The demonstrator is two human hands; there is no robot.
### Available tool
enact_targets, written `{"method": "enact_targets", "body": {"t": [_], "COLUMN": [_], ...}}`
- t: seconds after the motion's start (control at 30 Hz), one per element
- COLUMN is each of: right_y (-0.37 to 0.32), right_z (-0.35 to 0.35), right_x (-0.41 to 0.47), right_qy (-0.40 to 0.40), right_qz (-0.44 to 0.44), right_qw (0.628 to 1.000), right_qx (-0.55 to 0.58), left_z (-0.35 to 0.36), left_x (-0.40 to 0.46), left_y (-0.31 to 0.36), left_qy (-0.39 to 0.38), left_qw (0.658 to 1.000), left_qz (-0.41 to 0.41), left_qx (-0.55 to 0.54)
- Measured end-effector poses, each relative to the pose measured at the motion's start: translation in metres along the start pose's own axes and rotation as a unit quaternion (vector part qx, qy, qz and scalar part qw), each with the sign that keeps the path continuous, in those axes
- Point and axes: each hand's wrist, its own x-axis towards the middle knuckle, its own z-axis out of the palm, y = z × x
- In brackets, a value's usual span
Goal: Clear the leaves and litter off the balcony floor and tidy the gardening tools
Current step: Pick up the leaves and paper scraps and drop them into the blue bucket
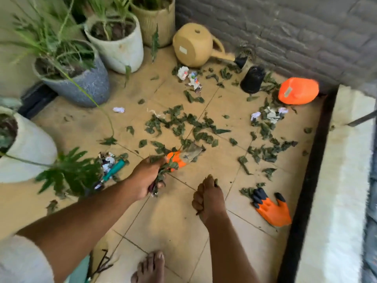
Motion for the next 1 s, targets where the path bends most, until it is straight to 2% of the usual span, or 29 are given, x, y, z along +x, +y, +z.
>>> {"method": "enact_targets", "body": {"t": [0.23,0.4,0.6,0.67,1.0], "right_y": [-0.164,-0.282,-0.406,-0.432,-0.513], "right_z": [0.087,0.171,0.231,0.238,0.251], "right_x": [-0.19,-0.338,-0.488,-0.52,-0.622], "right_qy": [-0.059,-0.04,-0.036,-0.04,-0.073], "right_qz": [-0.017,-0.053,-0.156,-0.182,-0.25], "right_qw": [0.997,0.992,0.974,0.97,0.961], "right_qx": [-0.044,-0.11,-0.161,-0.155,-0.091], "left_z": [-0.001,0.009,0.017,0.025,0.074], "left_x": [-0.181,-0.341,-0.469,-0.501,-0.605], "left_y": [0.142,0.294,0.437,0.468,0.54], "left_qy": [0.023,-0.011,0.003,0.005,-0.031], "left_qw": [0.997,0.995,0.987,0.98,0.959], "left_qz": [-0.001,0.059,0.158,0.195,0.28], "left_qx": [-0.076,-0.074,-0.024,0.023,-0.01]}}
